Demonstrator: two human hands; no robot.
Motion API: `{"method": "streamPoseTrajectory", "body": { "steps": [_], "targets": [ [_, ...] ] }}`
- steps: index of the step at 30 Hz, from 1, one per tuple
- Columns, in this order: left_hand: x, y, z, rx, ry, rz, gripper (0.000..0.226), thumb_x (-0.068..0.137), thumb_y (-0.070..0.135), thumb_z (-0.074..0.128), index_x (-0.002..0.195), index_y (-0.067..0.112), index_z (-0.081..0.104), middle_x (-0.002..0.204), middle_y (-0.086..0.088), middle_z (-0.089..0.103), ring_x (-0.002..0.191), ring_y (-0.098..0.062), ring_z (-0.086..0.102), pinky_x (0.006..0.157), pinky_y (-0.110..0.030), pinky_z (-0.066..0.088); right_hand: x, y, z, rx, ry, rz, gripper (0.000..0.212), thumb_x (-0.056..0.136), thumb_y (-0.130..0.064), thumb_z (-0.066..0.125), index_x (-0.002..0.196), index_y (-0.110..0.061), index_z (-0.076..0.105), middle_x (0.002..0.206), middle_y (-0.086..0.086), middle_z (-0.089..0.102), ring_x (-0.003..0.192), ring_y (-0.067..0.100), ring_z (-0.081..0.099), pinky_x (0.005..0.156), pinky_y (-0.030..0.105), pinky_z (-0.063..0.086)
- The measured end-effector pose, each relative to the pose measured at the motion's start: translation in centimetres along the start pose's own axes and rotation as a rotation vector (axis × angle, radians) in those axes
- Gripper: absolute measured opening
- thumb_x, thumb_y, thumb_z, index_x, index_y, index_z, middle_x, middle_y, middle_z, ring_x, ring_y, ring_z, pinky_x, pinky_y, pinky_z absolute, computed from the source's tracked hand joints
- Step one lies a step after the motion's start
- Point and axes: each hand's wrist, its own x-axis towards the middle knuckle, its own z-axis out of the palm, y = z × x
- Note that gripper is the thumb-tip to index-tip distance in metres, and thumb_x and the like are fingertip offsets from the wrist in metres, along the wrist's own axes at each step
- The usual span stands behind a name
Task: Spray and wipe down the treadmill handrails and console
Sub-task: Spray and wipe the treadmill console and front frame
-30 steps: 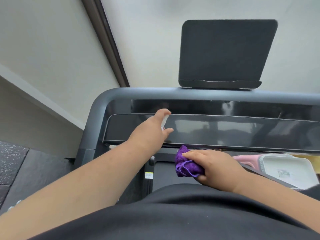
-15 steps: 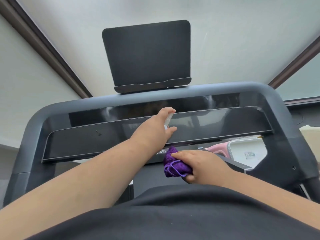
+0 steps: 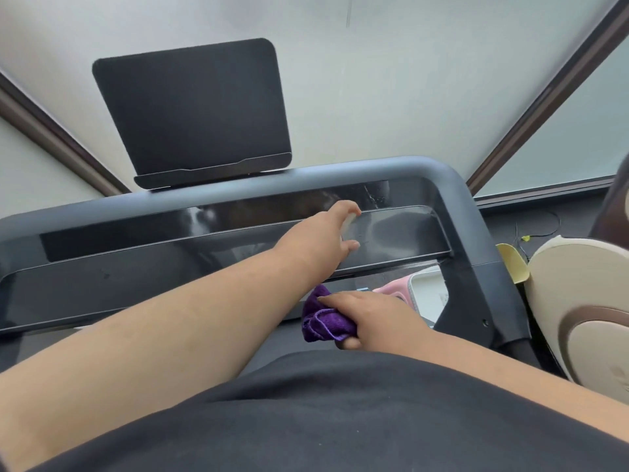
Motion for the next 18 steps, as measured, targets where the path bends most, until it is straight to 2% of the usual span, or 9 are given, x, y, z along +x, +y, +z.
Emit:
{"method": "streamPoseTrajectory", "body": {
  "steps": [3, 5, 6, 8, 10, 12, 13, 16, 18],
  "targets": [
    [-0.7, -0.1, 0.3, -0.035, 0.042, -0.055, 0.052, 0.094, 0.041, 0.063, 0.137, 0.044, 0.034, 0.084, 0.011, 0.059, 0.065, -0.014, 0.055, 0.062, -0.028, 0.04, -1.0, 1.5, -0.3, 0.105, 0.076, 0.044, 0.065, 0.078, -0.03, 0.065, 0.14, -0.039, 0.048, 0.131, -0.013, 0.061, 0.115, 0.005, 0.05, 0.076, 0.011, 0.027],
    [-1.9, -0.8, 0.3, -0.077, 0.06, -0.095, 0.053, 0.094, 0.043, 0.063, 0.136, 0.05, 0.031, 0.084, 0.012, 0.059, 0.058, -0.001, 0.051, 0.052, -0.025, 0.038, -1.8, 2.3, -0.5, 0.245, 0.149, 0.109, 0.061, 0.078, -0.028, 0.064, 0.136, -0.042, 0.052, 0.13, -0.018, 0.061, 0.116, 0.0, 0.051, 0.088, 0.011, 0.035],
    [-2.6, -1.2, 0.3, -0.106, 0.075, -0.114, 0.054, 0.094, 0.042, 0.063, 0.135, 0.053, 0.03, 0.085, 0.014, 0.059, 0.06, 0.003, 0.049, 0.054, -0.025, 0.039, -2.2, 2.7, -0.6, 0.306, 0.188, 0.135, 0.059, 0.079, -0.027, 0.065, 0.135, -0.042, 0.054, 0.13, -0.02, 0.061, 0.117, 0.0, 0.053, 0.096, 0.015, 0.038],
    [-4.3, -2.0, 0.4, -0.16, 0.127, -0.148, 0.055, 0.093, 0.041, 0.065, 0.133, 0.056, 0.03, 0.088, 0.015, 0.062, 0.069, 0.004, 0.052, 0.061, -0.024, 0.04, -2.8, 3.5, -1.0, 0.419, 0.315, 0.182, 0.054, 0.081, -0.024, 0.067, 0.132, -0.04, 0.057, 0.128, -0.022, 0.062, 0.118, 0.0, 0.055, 0.102, 0.024, 0.042],
    [-6.0, -2.7, 0.8, -0.206, 0.187, -0.182, 0.055, 0.093, 0.04, 0.065, 0.132, 0.058, 0.03, 0.089, 0.017, 0.063, 0.074, 0.002, 0.057, 0.063, -0.018, 0.039, -2.9, 4.2, -2.1, 0.542, 0.51, 0.21, 0.05, 0.084, -0.022, 0.07, 0.129, -0.041, 0.06, 0.123, -0.024, 0.064, 0.115, -0.003, 0.057, 0.1, 0.02, 0.043],
    [-7.6, -3.2, 1.4, -0.248, 0.234, -0.206, 0.056, 0.093, 0.04, 0.064, 0.13, 0.063, 0.029, 0.09, 0.017, 0.063, 0.079, -0.001, 0.059, 0.067, -0.021, 0.041, -2.2, 5.0, -3.5, 0.608, 0.678, 0.201, 0.047, 0.087, -0.023, 0.07, 0.13, -0.041, 0.059, 0.12, -0.022, 0.064, 0.115, 0.0, 0.057, 0.097, 0.017, 0.042],
    [-8.3, -3.4, 1.6, -0.267, 0.255, -0.214, 0.057, 0.092, 0.041, 0.064, 0.129, 0.065, 0.028, 0.09, 0.017, 0.063, 0.08, -0.002, 0.059, 0.069, -0.023, 0.041, -1.5, 5.4, -4.2, 0.611, 0.725, 0.185, 0.047, 0.089, -0.023, 0.069, 0.132, -0.038, 0.058, 0.122, -0.019, 0.063, 0.116, 0.002, 0.057, 0.099, 0.02, 0.042],
    [-9.9, -3.8, 1.6, -0.304, 0.317, -0.227, 0.06, 0.091, 0.04, 0.064, 0.121, 0.075, 0.026, 0.092, 0.019, 0.063, 0.078, 0.0, 0.059, 0.069, -0.023, 0.044, 1.4, 6.0, -5.3, 0.516, 0.73, 0.118, 0.05, 0.091, -0.023, 0.067, 0.139, -0.028, 0.054, 0.142, -0.005, 0.053, 0.133, 0.009, 0.045, 0.113, 0.035, 0.035],
    [-10.7, -4.0, 1.5, -0.314, 0.344, -0.235, 0.062, 0.091, 0.04, 0.064, 0.121, 0.077, 0.024, 0.093, 0.021, 0.063, 0.076, 0.0, 0.059, 0.068, -0.027, 0.046, 3.8, 5.7, -5.0, 0.363, 0.573, 0.115, 0.056, 0.092, -0.035, 0.064, 0.145, -0.03, 0.047, 0.155, 0.001, 0.038, 0.144, 0.019, 0.03, 0.119, 0.042, 0.025]
  ]
}}
